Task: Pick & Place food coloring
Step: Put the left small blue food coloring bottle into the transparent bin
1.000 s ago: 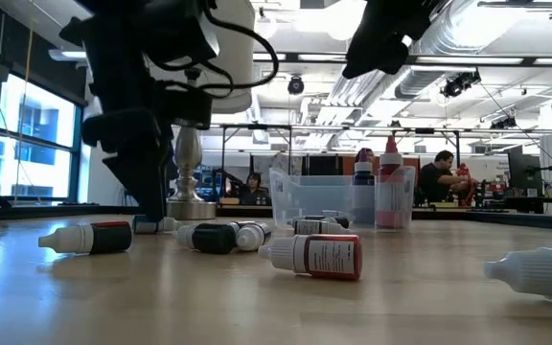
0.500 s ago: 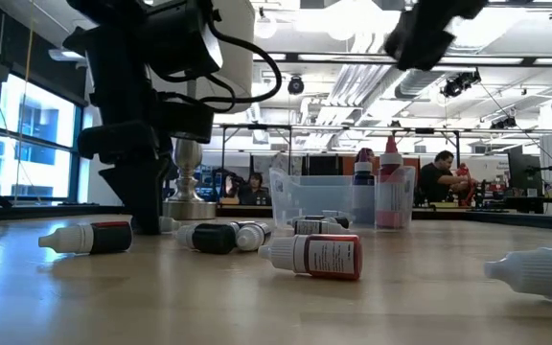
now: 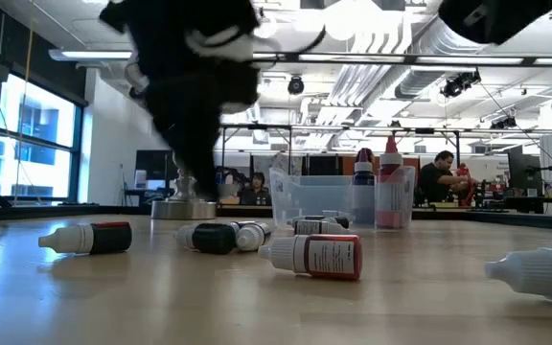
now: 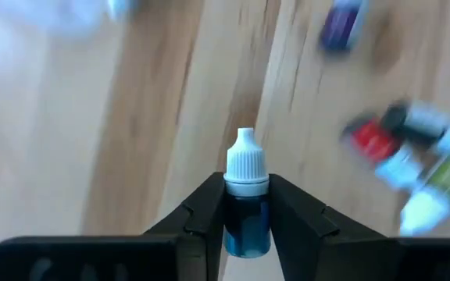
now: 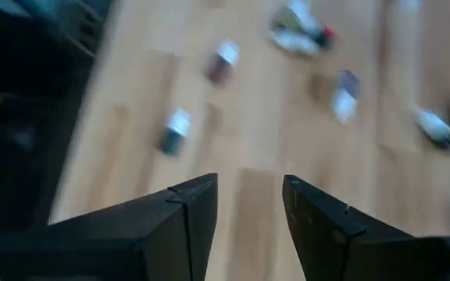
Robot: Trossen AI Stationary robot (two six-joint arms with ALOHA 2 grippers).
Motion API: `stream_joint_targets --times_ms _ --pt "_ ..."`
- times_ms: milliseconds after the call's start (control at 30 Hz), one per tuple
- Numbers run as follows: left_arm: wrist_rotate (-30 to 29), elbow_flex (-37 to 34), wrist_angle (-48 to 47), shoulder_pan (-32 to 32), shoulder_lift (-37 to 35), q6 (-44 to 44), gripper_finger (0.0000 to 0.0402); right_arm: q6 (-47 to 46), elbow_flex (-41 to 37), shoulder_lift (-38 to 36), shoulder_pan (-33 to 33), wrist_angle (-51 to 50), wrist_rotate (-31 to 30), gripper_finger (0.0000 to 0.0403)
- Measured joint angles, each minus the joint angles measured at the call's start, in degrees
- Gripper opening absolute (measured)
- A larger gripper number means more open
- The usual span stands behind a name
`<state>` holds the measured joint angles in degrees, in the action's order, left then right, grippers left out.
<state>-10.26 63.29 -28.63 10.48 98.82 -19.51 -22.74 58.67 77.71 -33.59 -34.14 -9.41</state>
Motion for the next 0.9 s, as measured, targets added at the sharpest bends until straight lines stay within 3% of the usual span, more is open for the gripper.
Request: stream_joint_targets --times_ms 167,300,467,700,900 --pt "-4.98 9.42 -0.24 -1.06 -0.08 6.19 0.0077 -0.99 -15.09 -4.83 -4.07 21.00 2.18 0.0139" --pt "-5.24 14.94 1.93 -5.04 -0.08 12.60 0.0076 -5.06 -29.54 -9.32 -4.67 39.53 1.16 0.0139" --pt "2.94 15.98 7.13 -11.88 0.80 19.12 0.0078 -5.33 -43.31 -12.33 -4.72 57.62 -3.84 0.0139" --pt "7.68 15.81 10.10 -17.98 7.09 22.11 0.0079 -2.75 -53.05 -12.32 -4.67 74.78 -15.31 0.0139" --pt "8.84 15.86 11.98 -20.12 11.38 22.30 0.0090 -0.94 -55.05 -12.30 -4.67 76.06 -20.57 0.0139"
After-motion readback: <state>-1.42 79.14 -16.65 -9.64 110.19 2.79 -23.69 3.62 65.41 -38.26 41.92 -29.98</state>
